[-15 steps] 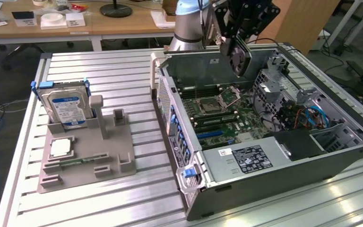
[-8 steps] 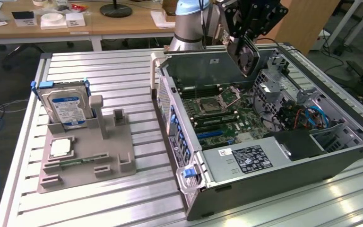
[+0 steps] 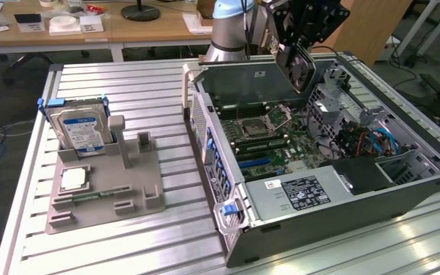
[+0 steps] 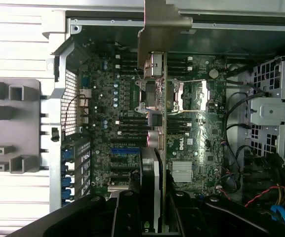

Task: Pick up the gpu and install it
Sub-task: 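Pick up the gpu and move the gpu toward the slot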

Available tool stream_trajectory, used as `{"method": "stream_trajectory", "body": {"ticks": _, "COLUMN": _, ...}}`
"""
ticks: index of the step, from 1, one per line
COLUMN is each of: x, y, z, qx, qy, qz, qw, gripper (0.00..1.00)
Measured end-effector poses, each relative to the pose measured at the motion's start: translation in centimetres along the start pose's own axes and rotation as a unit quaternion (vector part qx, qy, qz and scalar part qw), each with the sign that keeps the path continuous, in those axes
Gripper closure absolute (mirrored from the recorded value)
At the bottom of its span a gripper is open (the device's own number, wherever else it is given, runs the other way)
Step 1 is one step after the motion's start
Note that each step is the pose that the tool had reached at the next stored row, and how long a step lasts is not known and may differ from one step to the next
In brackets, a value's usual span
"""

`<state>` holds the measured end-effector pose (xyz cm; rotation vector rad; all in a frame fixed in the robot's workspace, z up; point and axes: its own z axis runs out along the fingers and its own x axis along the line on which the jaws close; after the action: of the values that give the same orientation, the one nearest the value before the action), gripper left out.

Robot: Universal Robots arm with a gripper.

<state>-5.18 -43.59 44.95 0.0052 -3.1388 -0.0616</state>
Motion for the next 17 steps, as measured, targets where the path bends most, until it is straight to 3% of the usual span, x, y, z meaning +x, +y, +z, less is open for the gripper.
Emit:
{"method": "stream_trajectory", "body": {"ticks": 6, "x": -0.7, "y": 0.01, "z": 0.04, "qx": 0.0, "qy": 0.0, "qz": 0.0, "qw": 1.0, "gripper": 0.72}}
{"method": "stream_trajectory", "body": {"ticks": 17, "x": -4.7, "y": 0.01, "z": 0.17, "qx": 0.0, "qy": 0.0, "qz": -0.001, "qw": 1.0, "gripper": 0.72}}
